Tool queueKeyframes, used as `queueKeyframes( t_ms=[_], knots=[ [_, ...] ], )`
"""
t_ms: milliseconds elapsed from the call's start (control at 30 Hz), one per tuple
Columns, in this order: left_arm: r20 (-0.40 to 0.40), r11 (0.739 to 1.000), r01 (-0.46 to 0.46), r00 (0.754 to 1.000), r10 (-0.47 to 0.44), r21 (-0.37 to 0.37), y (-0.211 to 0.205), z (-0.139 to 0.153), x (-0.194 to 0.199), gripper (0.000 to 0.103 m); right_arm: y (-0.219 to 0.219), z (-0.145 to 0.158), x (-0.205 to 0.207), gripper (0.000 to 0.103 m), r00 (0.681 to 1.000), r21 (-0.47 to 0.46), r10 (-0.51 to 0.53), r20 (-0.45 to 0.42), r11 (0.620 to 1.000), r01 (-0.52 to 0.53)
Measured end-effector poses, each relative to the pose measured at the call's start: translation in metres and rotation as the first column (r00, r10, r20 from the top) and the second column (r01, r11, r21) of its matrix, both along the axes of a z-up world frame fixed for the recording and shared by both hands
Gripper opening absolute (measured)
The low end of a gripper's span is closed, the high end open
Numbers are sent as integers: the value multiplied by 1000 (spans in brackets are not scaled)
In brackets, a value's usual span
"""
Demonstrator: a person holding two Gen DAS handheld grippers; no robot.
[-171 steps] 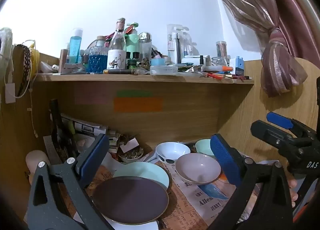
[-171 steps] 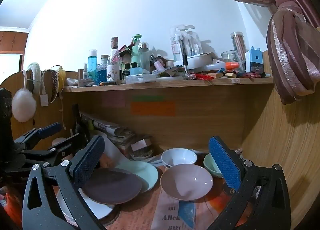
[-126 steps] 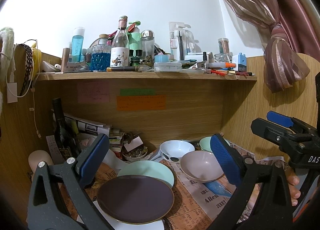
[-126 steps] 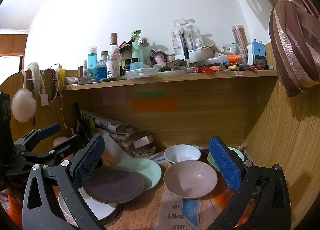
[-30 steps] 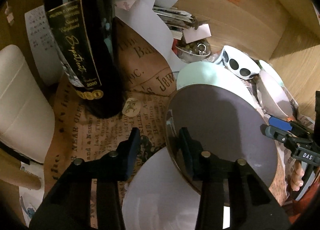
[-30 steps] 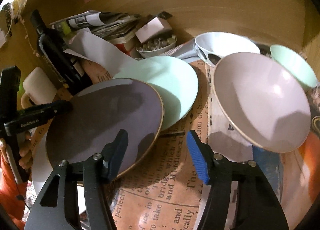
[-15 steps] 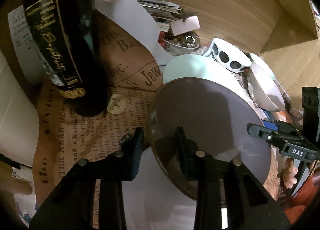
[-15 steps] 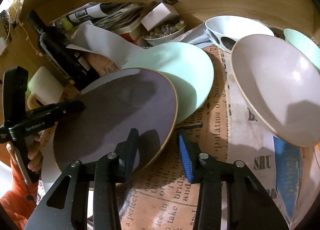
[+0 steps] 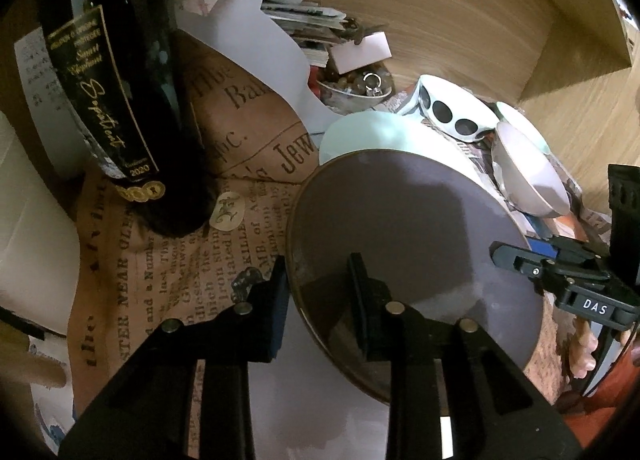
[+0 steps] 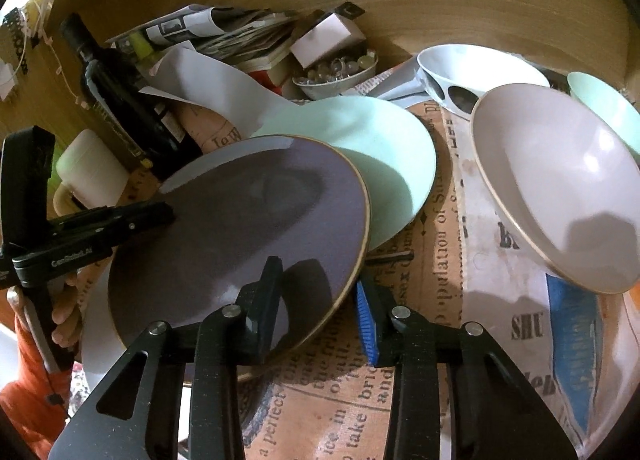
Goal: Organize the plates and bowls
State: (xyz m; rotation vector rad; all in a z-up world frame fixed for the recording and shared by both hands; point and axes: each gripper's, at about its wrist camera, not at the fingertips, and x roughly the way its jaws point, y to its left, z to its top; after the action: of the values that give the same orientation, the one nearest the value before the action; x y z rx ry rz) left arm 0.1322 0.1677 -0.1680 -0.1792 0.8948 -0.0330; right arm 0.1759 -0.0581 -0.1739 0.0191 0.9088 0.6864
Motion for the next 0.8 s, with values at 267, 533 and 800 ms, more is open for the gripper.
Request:
queueKeyframes(
  t_ms=[267, 533, 800],
  knots=[
    [32, 999, -35, 999, 35, -13, 0, 8, -9, 28, -3, 7, -5, 31, 1000, 27, -3, 31, 1000, 2],
    [94, 999, -50, 994, 49, 13, -10, 24, -24, 28, -9, 19, -12, 31, 997, 52, -5, 77, 999, 1],
    [132, 999, -40, 991, 37, 22, -27, 37, -39, 28, -24, 31, -27, 31, 993, 68, -17, 120, 998, 9]
  ],
)
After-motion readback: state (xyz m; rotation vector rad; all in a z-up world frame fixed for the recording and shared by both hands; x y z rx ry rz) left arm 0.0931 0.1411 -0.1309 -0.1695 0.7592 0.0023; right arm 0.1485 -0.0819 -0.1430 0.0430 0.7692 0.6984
